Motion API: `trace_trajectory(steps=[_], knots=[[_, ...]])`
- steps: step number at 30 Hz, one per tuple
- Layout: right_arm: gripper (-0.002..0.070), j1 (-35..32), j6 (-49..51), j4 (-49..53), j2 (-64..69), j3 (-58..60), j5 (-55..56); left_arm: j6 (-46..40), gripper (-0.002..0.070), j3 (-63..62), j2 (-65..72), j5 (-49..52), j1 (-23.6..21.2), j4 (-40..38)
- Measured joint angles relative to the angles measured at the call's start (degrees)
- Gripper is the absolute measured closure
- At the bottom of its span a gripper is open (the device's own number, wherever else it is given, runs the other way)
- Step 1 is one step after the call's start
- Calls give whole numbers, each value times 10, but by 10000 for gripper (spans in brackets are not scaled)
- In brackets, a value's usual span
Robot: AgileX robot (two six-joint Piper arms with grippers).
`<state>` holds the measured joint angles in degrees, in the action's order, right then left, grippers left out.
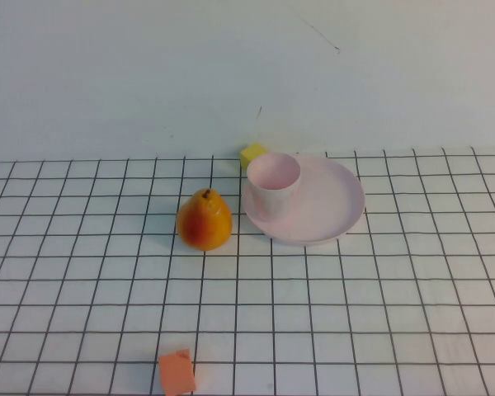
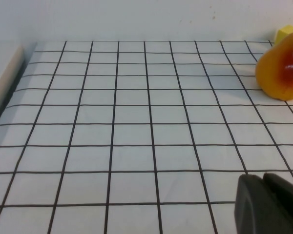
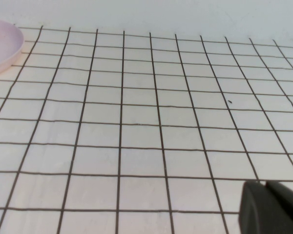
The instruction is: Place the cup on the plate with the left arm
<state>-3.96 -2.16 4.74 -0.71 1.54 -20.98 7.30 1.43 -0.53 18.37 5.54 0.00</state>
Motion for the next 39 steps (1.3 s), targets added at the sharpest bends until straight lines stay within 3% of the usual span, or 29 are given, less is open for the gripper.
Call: trace_trajectory(steps=[9,16,39], knots=[[678,0,0,0,0,0,0,0,677,-1,0,4,-2,0],[678,0,0,0,0,0,0,0,677,-1,0,4,-35,0],[678,0,0,0,0,0,0,-19,677,-1,0,5,-8,0]])
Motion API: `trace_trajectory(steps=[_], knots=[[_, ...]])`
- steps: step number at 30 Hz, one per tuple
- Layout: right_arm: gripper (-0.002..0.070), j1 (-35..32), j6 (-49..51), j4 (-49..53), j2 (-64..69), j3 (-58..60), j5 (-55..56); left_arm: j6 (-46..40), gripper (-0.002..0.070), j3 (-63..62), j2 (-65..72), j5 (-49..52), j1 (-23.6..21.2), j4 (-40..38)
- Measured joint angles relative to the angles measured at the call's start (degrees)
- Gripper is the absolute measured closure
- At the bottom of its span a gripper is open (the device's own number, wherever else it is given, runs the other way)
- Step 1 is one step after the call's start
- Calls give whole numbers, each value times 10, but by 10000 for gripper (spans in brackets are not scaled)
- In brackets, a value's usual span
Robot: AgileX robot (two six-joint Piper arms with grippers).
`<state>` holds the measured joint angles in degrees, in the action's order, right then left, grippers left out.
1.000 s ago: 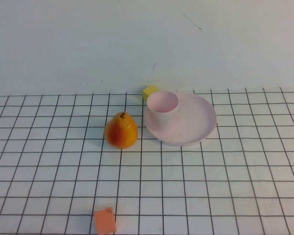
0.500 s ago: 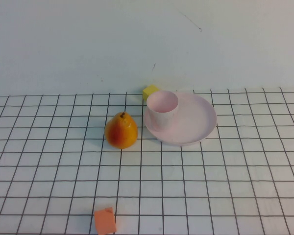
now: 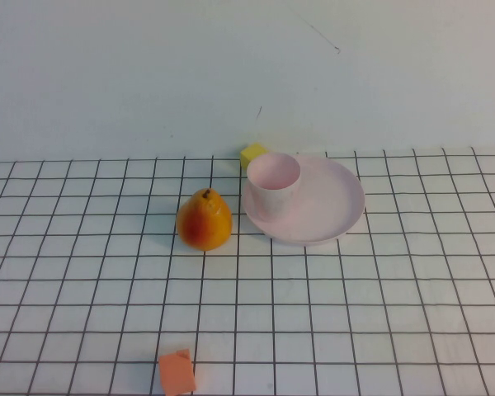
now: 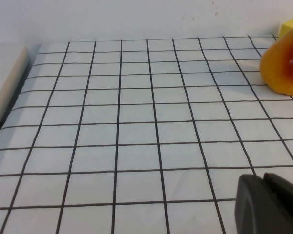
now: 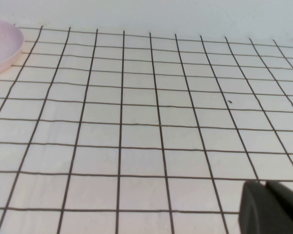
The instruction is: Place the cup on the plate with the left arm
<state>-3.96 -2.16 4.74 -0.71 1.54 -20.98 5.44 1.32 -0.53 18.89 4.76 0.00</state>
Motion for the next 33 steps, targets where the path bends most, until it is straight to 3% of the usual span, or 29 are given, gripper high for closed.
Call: trace_trajectory(steps=[33], knots=[[678,-12,0,0,0,0,0,-2,677,0,0,0,0,0]])
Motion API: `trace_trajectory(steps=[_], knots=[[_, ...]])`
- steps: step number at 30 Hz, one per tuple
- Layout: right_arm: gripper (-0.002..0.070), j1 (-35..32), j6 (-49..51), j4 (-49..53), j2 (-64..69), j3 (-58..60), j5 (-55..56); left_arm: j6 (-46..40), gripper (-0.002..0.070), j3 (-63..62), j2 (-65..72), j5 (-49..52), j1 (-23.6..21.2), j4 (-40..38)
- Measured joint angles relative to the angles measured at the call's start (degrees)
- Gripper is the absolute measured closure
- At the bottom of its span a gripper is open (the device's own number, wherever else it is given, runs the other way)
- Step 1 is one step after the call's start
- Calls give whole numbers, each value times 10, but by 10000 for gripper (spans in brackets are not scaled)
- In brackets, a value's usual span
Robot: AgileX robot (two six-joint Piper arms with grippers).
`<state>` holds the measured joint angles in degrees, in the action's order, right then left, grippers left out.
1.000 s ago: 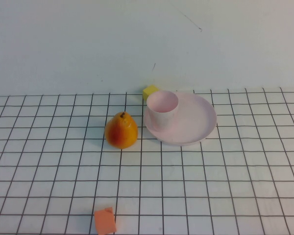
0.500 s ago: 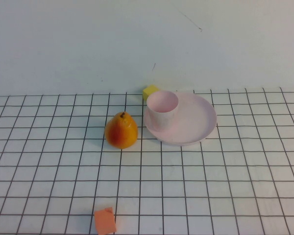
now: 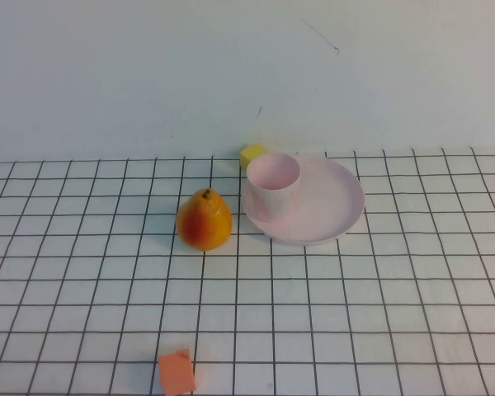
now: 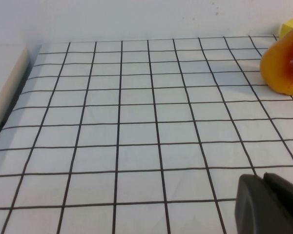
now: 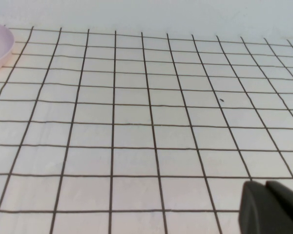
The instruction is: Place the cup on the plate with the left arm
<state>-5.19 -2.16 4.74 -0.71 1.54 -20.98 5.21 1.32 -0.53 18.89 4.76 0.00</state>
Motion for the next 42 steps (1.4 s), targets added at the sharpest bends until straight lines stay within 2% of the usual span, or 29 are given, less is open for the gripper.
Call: trace_trajectory(steps=[42], knots=[[678,13,-36,0,0,0,0,1,677,0,0,0,0,0]])
